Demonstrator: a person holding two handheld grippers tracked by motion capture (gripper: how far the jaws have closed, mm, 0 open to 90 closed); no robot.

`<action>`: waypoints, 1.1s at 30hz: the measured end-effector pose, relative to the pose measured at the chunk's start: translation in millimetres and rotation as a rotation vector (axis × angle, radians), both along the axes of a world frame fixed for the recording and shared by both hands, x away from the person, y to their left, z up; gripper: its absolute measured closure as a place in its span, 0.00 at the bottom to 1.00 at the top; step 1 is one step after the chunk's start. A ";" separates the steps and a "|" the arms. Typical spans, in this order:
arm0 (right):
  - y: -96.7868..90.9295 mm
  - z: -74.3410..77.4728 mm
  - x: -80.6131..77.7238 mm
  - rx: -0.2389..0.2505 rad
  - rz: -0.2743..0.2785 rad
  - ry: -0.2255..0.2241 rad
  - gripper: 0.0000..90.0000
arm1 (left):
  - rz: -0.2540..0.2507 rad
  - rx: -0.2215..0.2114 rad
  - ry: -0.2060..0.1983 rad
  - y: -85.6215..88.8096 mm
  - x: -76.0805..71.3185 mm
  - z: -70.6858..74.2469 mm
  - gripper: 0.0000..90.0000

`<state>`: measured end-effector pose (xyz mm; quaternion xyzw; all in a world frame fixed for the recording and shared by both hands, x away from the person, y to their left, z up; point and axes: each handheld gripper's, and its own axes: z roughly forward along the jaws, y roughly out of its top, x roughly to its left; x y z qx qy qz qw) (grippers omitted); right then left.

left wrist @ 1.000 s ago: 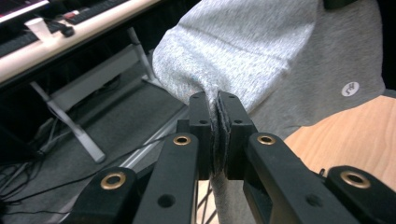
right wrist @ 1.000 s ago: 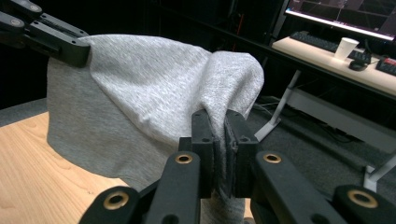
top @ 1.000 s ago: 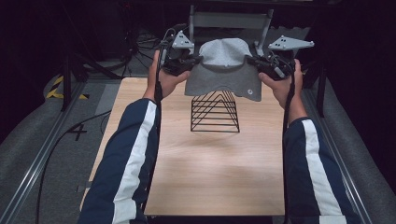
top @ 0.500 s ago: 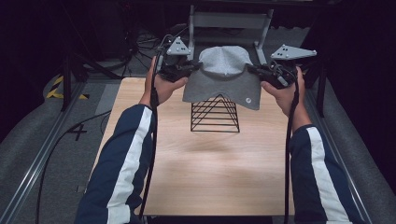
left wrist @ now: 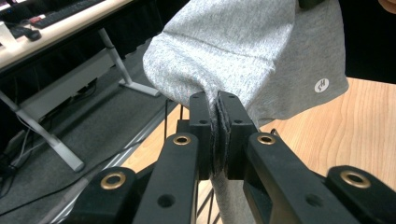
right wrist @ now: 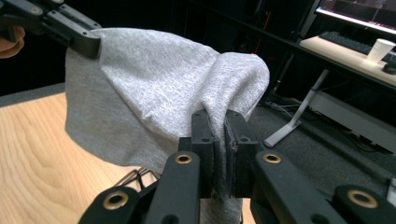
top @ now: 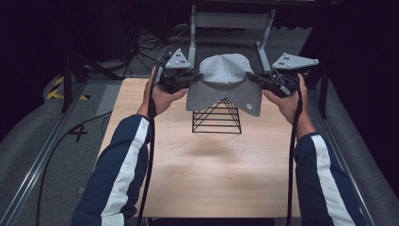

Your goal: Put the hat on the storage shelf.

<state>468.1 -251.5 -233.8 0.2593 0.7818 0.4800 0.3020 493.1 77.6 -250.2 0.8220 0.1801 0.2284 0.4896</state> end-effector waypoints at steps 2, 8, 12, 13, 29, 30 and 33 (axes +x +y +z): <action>1.0 -6.0 0.1 -0.006 0.003 0.010 0.93 | 0.003 0.020 0.000 -0.1 1.2 -6.2 0.95; -0.9 -26.9 3.9 -0.016 0.005 0.046 0.93 | 0.010 0.037 0.030 -2.2 3.6 -27.2 0.95; -0.4 -41.3 6.3 -0.035 0.005 0.072 0.93 | 0.012 0.063 0.052 -2.1 6.0 -40.3 0.95; 0.3 -45.7 6.5 -0.042 0.005 0.082 0.93 | 0.016 0.067 0.059 -2.6 6.4 -45.5 0.95; 3.2 -107.4 12.8 -0.089 0.002 0.186 0.94 | 0.020 0.091 0.145 -3.9 7.9 -104.6 0.95; 3.6 -111.0 13.4 -0.094 0.003 0.192 0.94 | 0.021 0.089 0.153 -5.3 8.3 -108.9 0.95; 5.0 -123.3 15.7 -0.109 -0.003 0.217 0.94 | 0.020 0.107 0.157 -8.1 8.8 -115.7 0.95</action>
